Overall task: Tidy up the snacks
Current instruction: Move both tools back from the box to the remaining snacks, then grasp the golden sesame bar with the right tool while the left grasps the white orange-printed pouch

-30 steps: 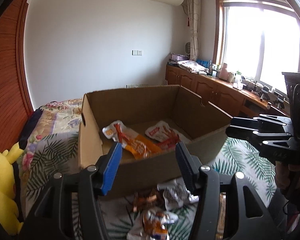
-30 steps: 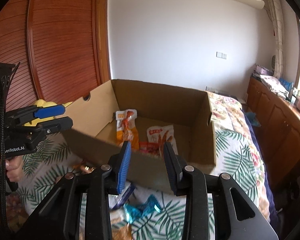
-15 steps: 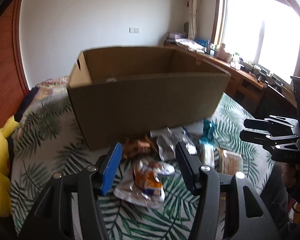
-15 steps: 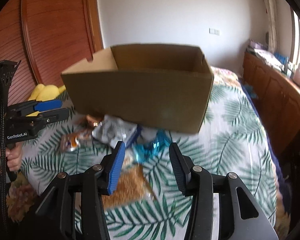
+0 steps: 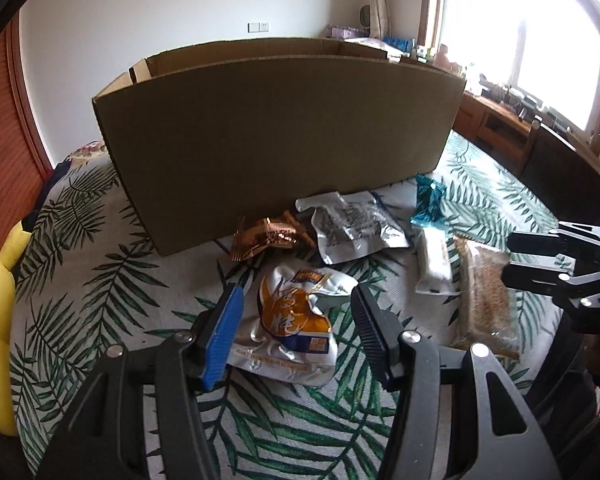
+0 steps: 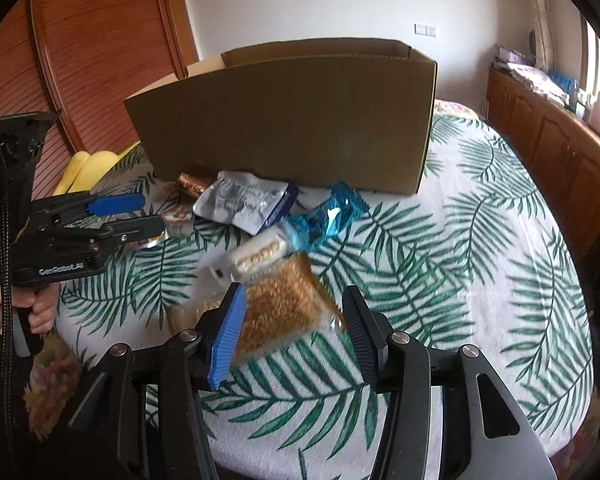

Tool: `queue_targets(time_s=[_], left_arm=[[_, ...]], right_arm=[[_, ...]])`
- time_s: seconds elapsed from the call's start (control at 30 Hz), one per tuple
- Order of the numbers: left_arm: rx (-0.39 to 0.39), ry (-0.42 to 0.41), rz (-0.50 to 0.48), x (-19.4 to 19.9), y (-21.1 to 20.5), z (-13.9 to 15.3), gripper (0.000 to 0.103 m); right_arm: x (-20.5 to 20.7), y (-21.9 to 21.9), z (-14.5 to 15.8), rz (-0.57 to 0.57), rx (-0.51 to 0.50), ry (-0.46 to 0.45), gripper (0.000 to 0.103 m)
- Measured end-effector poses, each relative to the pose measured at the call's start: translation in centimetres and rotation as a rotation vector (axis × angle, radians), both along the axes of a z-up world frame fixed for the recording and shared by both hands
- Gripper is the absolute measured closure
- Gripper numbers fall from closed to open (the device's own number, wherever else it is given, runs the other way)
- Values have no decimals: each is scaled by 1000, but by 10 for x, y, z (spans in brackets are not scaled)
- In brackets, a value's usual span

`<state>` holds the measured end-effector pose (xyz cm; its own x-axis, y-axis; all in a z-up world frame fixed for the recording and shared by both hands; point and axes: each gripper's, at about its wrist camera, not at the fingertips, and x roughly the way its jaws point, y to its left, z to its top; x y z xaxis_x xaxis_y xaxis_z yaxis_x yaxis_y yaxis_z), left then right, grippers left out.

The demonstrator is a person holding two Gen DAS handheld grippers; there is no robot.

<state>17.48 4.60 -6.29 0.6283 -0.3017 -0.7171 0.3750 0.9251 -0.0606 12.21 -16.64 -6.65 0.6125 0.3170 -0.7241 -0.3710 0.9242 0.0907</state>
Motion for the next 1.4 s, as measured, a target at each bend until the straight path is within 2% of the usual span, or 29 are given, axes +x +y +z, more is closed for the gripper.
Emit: queue_targets(time_s=[0.33, 0.43, 0.5, 0.8, 1.0, 1.2, 1.4], left_arm=[[49, 75, -35, 14, -5, -12, 46], [71, 69, -38, 15, -7, -14, 42], [65, 75, -42, 16, -7, -14, 35], [58, 55, -55, 16, -9, -18, 22], [54, 50, -58, 13, -12, -19, 21], [51, 47, -59, 12, -12, -19, 21], [39, 48, -56, 11, -9, -19, 21]], right_arm=[[-13, -4, -10, -12, 27, 45, 51], [-17, -5, -11, -16, 42, 53, 50], [-19, -4, -12, -16, 52, 56, 50], [-17, 2, -16, -14, 86, 85, 44], [-7, 4, -21, -31, 109, 105, 37], [5, 14, -21, -33, 88, 110, 32], [16, 26, -21, -49, 74, 121, 30]])
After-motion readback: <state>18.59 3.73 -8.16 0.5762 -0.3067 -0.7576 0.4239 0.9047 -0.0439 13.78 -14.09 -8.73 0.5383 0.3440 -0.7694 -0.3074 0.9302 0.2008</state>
